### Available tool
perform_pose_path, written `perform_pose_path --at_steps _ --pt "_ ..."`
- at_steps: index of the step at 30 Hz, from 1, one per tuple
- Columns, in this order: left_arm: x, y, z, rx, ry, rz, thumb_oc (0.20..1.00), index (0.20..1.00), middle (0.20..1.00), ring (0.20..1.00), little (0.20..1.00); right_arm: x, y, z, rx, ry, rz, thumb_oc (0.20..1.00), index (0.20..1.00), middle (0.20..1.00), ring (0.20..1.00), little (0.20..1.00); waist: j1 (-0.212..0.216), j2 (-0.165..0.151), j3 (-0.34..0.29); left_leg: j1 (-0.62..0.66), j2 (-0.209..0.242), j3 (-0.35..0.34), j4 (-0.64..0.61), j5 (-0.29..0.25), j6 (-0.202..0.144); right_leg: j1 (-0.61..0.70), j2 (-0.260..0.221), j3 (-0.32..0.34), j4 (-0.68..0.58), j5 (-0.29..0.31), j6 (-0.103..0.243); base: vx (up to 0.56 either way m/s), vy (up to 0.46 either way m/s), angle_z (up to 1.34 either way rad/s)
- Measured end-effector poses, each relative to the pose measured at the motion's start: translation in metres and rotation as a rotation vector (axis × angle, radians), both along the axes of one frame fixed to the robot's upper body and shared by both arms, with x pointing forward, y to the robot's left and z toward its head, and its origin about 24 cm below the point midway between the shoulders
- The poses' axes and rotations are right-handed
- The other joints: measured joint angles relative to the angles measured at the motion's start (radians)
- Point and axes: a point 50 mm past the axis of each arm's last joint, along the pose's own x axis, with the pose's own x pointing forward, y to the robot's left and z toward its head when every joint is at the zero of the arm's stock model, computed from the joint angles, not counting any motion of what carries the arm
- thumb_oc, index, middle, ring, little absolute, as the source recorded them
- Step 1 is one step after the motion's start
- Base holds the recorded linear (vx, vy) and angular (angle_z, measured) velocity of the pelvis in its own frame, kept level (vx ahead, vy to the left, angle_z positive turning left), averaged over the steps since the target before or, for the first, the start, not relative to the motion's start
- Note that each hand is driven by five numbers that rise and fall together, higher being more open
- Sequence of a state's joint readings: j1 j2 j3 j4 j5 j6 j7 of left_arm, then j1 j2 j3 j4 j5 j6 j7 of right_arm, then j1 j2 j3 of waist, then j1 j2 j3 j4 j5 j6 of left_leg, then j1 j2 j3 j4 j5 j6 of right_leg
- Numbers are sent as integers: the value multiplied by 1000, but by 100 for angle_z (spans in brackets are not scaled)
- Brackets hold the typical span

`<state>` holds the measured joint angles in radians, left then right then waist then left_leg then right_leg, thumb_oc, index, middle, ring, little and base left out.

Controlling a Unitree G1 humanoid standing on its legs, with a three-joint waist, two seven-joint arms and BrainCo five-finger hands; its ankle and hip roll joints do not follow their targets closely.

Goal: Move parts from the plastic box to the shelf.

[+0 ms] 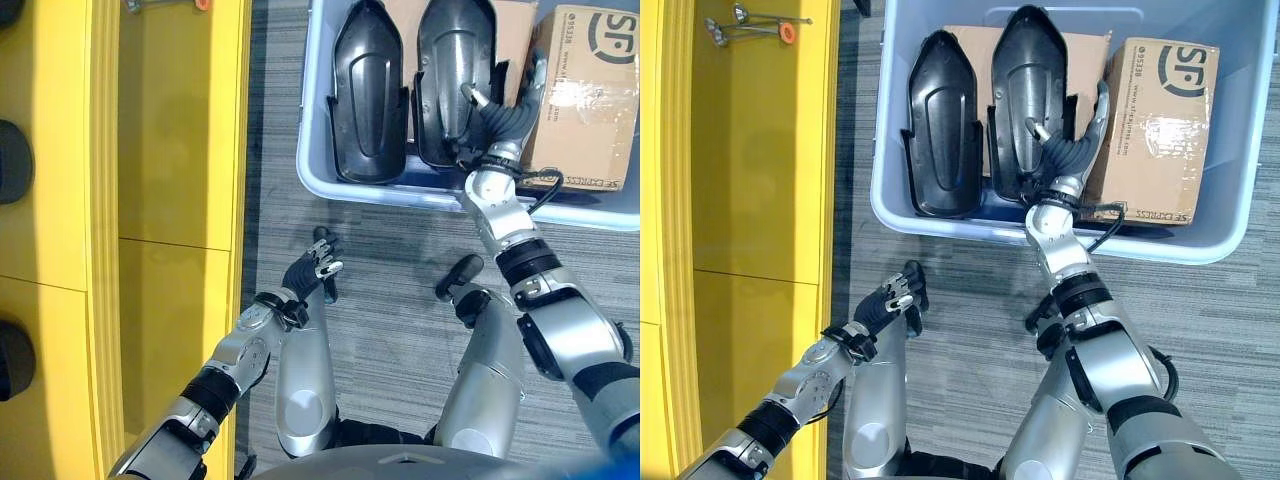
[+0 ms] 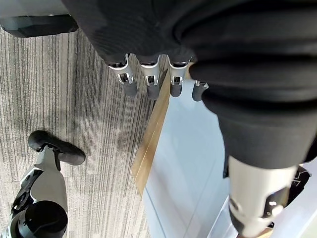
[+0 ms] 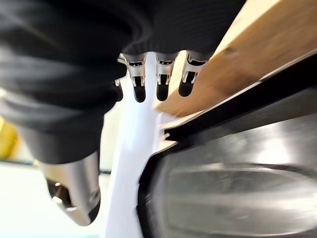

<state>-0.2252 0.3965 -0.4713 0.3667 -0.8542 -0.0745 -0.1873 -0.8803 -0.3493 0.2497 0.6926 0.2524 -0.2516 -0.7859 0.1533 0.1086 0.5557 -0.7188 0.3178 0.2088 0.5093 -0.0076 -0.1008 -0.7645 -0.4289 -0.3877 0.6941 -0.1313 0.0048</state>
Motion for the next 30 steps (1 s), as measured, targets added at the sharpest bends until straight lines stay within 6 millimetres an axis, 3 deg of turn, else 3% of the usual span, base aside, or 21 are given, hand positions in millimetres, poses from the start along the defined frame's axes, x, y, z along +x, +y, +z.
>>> perform_pose_path --at_steps 11,15,24,28,30 --pt "3 -4 3 -5 -4 13 1000 1000 1000 1000 1000 4 -9 -19 48 135 -26 1000 1000 1000 1000 1000 3 0 0 0 10 0 1 -4 -4 -4 7 -1 4 -1 1 0 0 -2" --pt "7 -9 6 -14 -8 14 1000 1000 1000 1000 1000 9 -9 -17 4 174 -36 1000 1000 1000 1000 1000 5 0 0 -4 11 -2 0 -4 -4 -4 7 -2 5 -2 1 0 0 0" --pt "6 -8 1 -5 18 15 1000 1000 1000 1000 1000 15 -1 -10 -379 239 -94 1000 1000 1000 1000 1000 18 0 0 -32 9 -13 10 -4 -4 -20 3 -11 15 -2 0 -5 -8 2" --pt "4 -2 -9 7 49 3 1000 1000 1000 1000 1000 23 -20 -10 -677 407 -263 1000 1000 1000 1000 1000 28 -2 -1 -34 3 -27 3 5 -5 -20 -1 -12 22 -14 -1 -6 -40 6" --pt "3 -1 -11 6 49 -5 1000 1000 1000 1000 1000 23 -27 -15 -624 477 -284 1000 1000 1000 1000 1000 31 -4 -1 -36 0 -30 -3 10 -4 -20 -3 -16 21 -14 -1 8 -22 7"
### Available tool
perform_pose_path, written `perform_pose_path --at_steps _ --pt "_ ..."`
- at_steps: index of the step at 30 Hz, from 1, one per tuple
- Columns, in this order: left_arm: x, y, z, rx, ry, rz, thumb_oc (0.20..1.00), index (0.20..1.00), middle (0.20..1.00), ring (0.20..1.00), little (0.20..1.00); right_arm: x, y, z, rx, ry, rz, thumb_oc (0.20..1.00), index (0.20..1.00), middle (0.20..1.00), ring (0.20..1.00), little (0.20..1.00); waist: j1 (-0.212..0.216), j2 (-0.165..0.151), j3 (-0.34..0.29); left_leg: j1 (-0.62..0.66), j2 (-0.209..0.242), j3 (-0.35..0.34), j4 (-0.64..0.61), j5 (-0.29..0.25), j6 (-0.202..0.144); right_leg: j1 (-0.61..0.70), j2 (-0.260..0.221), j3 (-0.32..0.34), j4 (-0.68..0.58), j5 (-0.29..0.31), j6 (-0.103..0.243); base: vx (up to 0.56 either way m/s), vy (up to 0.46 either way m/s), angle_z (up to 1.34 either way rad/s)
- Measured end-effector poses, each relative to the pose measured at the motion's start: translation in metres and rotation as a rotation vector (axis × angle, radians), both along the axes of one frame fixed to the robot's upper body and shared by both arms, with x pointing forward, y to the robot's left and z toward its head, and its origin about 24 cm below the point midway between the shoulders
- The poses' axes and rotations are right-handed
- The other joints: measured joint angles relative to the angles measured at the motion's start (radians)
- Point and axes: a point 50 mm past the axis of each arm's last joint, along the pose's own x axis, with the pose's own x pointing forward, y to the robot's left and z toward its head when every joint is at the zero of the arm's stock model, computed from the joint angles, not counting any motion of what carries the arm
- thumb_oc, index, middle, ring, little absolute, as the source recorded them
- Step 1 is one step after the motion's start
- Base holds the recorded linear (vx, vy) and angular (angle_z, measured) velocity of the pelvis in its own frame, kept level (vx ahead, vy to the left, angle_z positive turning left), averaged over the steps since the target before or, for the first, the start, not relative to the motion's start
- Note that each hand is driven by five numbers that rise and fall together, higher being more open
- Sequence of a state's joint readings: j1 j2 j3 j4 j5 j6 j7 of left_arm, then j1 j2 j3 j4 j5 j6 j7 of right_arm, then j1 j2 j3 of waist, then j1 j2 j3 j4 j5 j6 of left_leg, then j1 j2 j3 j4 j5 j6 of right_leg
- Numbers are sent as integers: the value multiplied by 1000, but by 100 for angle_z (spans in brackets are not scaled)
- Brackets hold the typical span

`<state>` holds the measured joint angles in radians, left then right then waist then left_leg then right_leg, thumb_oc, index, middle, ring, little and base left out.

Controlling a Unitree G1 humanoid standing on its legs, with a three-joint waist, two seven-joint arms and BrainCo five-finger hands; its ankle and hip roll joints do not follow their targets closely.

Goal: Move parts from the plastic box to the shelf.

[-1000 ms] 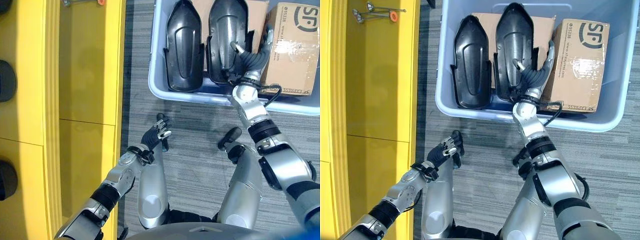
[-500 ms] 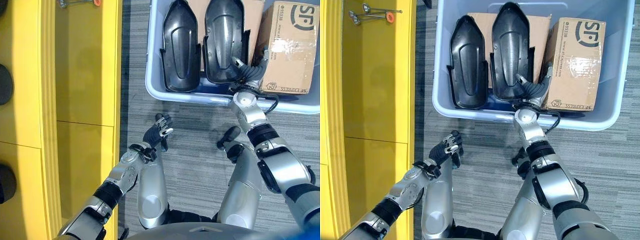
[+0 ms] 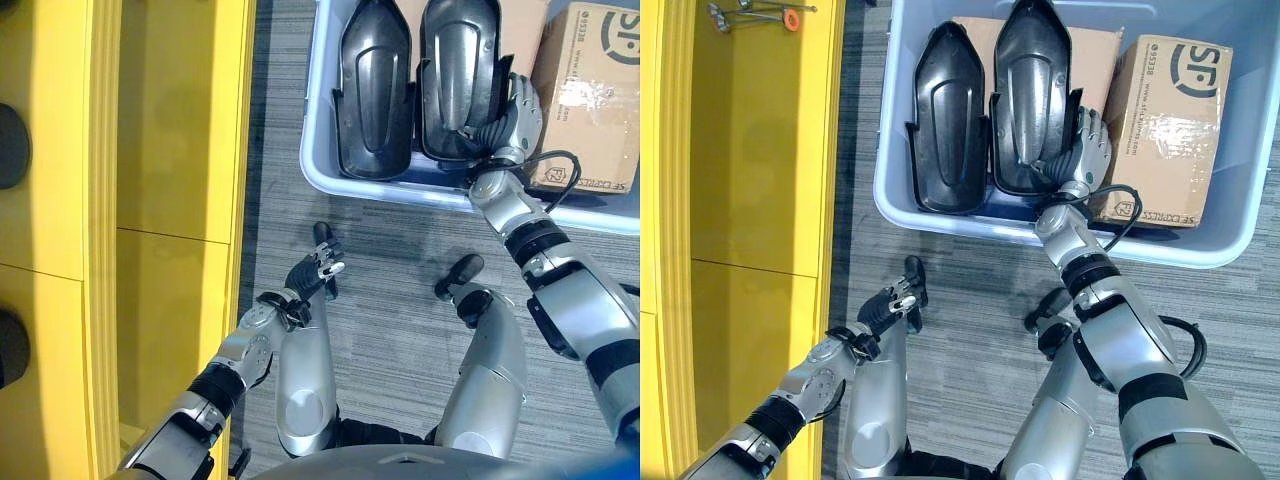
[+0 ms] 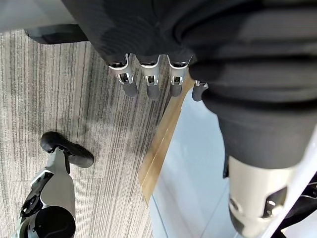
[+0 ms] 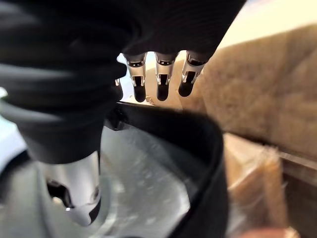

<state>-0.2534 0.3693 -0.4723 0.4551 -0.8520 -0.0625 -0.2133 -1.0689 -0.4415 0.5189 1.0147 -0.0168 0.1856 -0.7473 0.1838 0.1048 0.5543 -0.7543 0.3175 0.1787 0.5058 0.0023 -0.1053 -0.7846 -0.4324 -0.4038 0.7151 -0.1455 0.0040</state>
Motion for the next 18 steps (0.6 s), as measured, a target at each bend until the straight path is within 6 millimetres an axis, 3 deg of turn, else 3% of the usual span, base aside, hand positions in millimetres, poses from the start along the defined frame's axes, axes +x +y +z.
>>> perform_pose_path --at_steps 5,13,15,18 --pt "0 1 2 -8 -23 -9 1000 1000 1000 1000 1000 -1 -9 -16 290 32 -62 1000 1000 1000 1000 1000 -5 -4 -2 -15 -1 -4 -7 1 0 -1 1 -15 -17 3 3 2 -7 2" --pt "2 -1 6 -13 -47 -13 1000 1000 1000 1000 1000 3 -6 -5 302 17 -18 1000 1000 1000 1000 1000 -7 -11 -5 -31 1 -9 3 -2 -1 -16 -2 -22 -7 6 -2 2 -2 1" --pt "3 -2 7 -12 -48 -15 1000 1000 1000 1000 1000 3 -6 -7 328 32 -12 200 200 200 200 200 -7 -10 -5 -33 1 -9 4 -5 -2 -16 -4 -20 -5 2 -6 0 0 0" --pt "3 -2 7 -11 -39 -17 1000 1000 1000 1000 1000 4 -9 2 313 29 -10 200 200 200 200 200 -6 -11 -23 -72 0 -11 18 -5 -2 -56 -6 -14 1 0 -2 0 0 0"
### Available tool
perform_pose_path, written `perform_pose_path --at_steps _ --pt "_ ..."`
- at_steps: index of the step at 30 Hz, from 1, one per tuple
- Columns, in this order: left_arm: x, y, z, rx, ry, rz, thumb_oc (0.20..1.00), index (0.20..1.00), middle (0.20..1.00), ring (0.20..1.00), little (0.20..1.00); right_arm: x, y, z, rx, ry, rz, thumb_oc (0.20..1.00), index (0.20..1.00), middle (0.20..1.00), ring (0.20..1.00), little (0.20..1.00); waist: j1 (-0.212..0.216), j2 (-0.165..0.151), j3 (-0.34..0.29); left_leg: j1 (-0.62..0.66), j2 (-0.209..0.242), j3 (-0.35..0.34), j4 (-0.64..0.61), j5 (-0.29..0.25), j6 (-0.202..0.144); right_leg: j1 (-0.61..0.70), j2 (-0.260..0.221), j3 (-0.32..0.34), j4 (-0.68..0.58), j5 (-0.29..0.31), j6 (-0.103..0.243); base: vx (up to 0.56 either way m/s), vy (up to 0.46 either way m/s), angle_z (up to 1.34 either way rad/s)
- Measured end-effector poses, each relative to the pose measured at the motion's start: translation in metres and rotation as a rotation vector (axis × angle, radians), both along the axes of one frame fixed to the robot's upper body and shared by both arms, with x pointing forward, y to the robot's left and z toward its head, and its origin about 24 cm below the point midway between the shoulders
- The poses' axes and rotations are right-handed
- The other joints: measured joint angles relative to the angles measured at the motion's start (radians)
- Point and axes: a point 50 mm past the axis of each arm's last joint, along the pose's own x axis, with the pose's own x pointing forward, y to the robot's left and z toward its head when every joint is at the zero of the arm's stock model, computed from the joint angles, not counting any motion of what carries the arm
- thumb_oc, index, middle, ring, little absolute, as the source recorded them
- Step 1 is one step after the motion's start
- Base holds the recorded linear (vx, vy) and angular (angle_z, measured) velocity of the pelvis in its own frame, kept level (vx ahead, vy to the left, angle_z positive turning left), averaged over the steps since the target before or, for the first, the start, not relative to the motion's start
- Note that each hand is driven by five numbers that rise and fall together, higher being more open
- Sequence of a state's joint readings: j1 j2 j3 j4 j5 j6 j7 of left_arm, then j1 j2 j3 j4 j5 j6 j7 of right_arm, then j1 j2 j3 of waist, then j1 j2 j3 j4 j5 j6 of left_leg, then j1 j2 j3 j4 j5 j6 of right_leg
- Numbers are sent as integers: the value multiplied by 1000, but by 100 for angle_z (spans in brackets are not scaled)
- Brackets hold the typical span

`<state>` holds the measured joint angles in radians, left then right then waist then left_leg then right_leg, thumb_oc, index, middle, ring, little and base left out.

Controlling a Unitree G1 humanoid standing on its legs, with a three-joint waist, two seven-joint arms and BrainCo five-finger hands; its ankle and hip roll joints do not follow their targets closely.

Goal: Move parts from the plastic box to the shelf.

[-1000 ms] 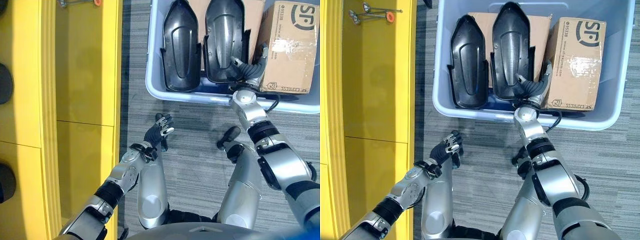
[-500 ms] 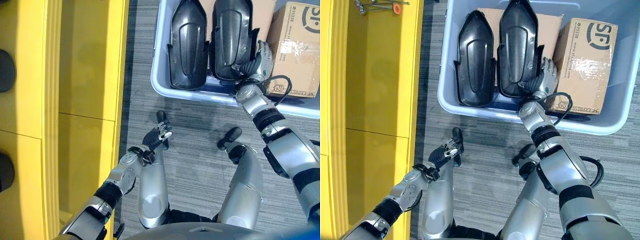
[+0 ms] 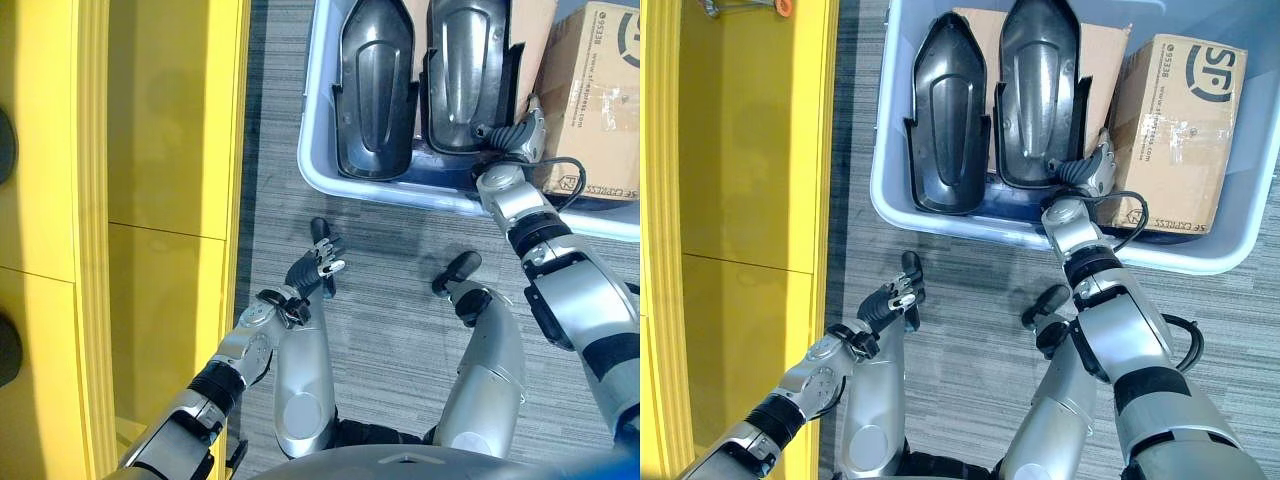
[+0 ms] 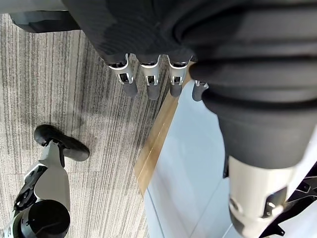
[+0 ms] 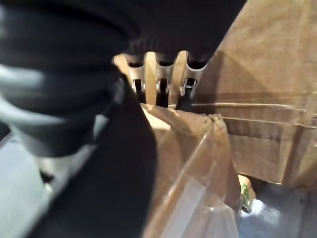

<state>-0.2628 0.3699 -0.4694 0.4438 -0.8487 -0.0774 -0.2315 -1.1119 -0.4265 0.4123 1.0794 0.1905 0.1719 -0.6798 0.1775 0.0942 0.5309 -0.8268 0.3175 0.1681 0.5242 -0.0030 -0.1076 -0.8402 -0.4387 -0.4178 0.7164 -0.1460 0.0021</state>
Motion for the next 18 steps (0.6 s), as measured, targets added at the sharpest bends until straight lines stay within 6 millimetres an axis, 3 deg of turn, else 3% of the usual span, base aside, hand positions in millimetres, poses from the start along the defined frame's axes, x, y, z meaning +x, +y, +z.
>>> perform_pose_path --at_steps 2,7,9,18 --pt "0 0 0 6 2 -4 1000 1000 1000 1000 1000 1 -4 10 -47 7 -6 200 200 200 200 200 -3 0 0 -20 0 -6 9 0 1 -17 -2 1 7 3 -3 -14 4 2" --pt "-2 1 -5 20 10 -1 1000 1000 1000 1000 1000 0 -15 39 -671 129 -137 200 200 200 200 200 4 -3 -27 -103 -12 -20 24 6 -3 -96 -18 0 36 2 -4 -29 7 6" --pt "-3 4 -9 28 24 9 1000 1000 1000 1000 1000 -1 -19 41 -802 188 -181 200 200 200 200 200 5 -3 -27 -107 -14 -23 20 10 -3 -99 -18 -1 35 2 -4 -28 1 5" --pt "-3 5 -7 13 -22 -1 1000 1000 1000 1000 1000 -6 -31 30 -829 277 -247 200 200 200 200 200 29 0 -53 -105 -19 -30 -3 20 -5 -92 -17 -12 20 3 -3 -17 -13 2"
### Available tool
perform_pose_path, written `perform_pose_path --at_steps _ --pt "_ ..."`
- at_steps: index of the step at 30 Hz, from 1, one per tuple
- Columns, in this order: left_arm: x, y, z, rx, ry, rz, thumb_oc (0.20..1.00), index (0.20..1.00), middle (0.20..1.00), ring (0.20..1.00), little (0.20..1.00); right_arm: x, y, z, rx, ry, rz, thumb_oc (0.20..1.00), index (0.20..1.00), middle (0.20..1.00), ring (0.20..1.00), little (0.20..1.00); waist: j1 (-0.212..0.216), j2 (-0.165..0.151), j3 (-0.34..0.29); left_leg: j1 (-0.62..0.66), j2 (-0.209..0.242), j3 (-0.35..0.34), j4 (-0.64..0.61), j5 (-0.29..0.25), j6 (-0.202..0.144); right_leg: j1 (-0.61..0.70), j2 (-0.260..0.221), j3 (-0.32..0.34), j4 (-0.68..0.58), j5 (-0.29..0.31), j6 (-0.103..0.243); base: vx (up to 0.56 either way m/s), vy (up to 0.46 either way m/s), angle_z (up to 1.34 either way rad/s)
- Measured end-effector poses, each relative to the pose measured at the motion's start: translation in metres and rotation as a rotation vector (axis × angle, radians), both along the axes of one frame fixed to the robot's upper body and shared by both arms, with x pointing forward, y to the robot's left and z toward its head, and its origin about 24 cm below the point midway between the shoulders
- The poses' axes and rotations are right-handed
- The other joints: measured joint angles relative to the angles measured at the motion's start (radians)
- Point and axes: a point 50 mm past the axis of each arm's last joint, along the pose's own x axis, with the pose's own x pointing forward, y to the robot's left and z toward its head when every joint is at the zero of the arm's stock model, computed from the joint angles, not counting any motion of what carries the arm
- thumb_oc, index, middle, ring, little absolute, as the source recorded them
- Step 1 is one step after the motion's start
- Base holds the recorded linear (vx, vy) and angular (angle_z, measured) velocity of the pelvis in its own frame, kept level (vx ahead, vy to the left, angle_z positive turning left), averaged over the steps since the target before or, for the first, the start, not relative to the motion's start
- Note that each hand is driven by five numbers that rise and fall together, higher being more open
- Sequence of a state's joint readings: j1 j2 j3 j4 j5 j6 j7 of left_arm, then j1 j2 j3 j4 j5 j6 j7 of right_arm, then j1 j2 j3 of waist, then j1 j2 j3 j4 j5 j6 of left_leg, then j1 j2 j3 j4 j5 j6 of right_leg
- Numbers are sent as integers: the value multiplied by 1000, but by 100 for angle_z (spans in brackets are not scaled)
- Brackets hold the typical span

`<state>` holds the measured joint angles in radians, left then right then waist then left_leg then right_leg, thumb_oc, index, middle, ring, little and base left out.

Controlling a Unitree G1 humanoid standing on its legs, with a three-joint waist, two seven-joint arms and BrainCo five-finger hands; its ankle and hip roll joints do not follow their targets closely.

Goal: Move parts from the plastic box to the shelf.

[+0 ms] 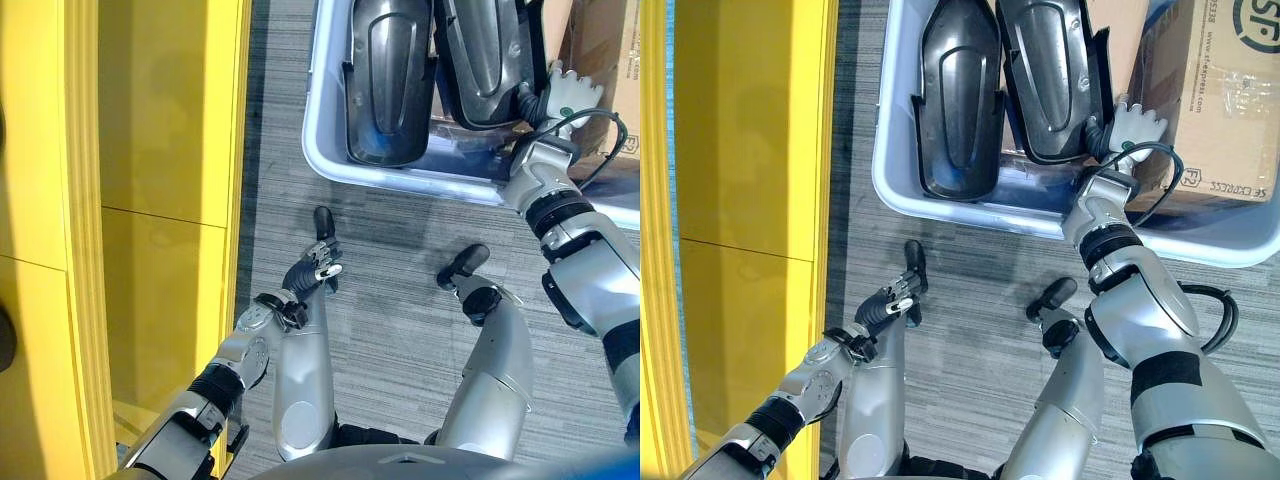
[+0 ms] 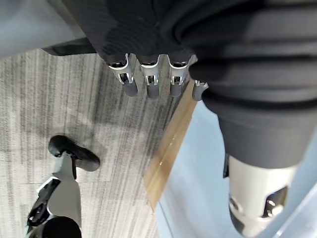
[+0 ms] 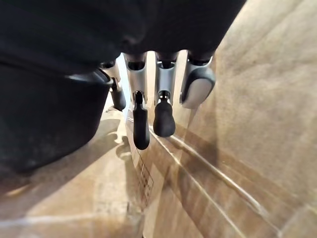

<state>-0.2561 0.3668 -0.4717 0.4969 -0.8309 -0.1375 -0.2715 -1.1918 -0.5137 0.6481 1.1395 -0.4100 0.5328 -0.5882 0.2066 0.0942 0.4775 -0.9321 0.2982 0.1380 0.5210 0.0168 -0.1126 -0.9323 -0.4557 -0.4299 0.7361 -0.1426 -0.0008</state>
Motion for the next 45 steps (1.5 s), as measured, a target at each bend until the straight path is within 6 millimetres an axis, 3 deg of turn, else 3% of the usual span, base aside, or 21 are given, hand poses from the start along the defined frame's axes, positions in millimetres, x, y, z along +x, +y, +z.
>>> perform_pose_path --at_steps 9,14,19,25,32,38,42,45 --pt "-5 0 -3 8 -5 -35 1000 1000 1000 1000 1000 -8 -16 -39 131 28 10 200 200 200 200 200 29 2 -24 76 -2 9 -26 4 6 81 3 -13 -29 6 6 -19 -37 2" --pt "-12 3 -10 7 17 -30 1000 1000 1000 1000 1000 -14 -2 -72 304 -72 133 200 200 200 200 200 11 3 -21 161 4 26 -36 -7 2 169 20 -12 -75 22 23 6 4 -8" --pt "-13 10 -10 3 19 -8 1000 1000 1000 1000 1000 -19 10 -73 383 -225 237 200 200 200 200 200 -1 -1 -11 246 10 53 -60 -13 5 243 35 -7 -117 40 27 18 -1 -11" --pt "-21 28 -17 33 50 22 1000 1000 1000 1000 1000 -20 8 -63 424 -313 241 200 200 200 200 200 -26 -10 19 384 8 83 -85 -26 11 361 40 6 -145 43 36 64 31 -7" --pt "-28 34 -23 41 92 19 1000 1000 1000 1000 1000 -20 -10 -43 450 -370 203 200 200 200 200 200 -25 -7 31 508 -2 107 -102 -43 12 472 39 25 -178 44 58 74 16 -6" --pt "-30 35 -26 45 114 15 1000 1000 1000 1000 1000 -18 -10 -52 623 -321 181 200 200 200 200 200 -23 -3 33 560 -6 123 -116 -45 12 515 37 25 -187 52 62 25 -2 -1" --pt "-34 36 -29 45 131 12 1000 1000 1000 1000 1000 -21 1 -88 818 -201 182 200 200 200 200 200 -26 4 34 638 -5 130 -154 -42 7 587 55 22 -225 56 66 33 -6 -6" --pt "-35 37 -30 46 131 14 1000 1000 1000 1000 1000 -22 2 -97 873 -155 218 200 200 200 200 200 -29 7 33 647 -6 131 -158 -41 6 598 67 19 -238 62 67 49 2 -4"
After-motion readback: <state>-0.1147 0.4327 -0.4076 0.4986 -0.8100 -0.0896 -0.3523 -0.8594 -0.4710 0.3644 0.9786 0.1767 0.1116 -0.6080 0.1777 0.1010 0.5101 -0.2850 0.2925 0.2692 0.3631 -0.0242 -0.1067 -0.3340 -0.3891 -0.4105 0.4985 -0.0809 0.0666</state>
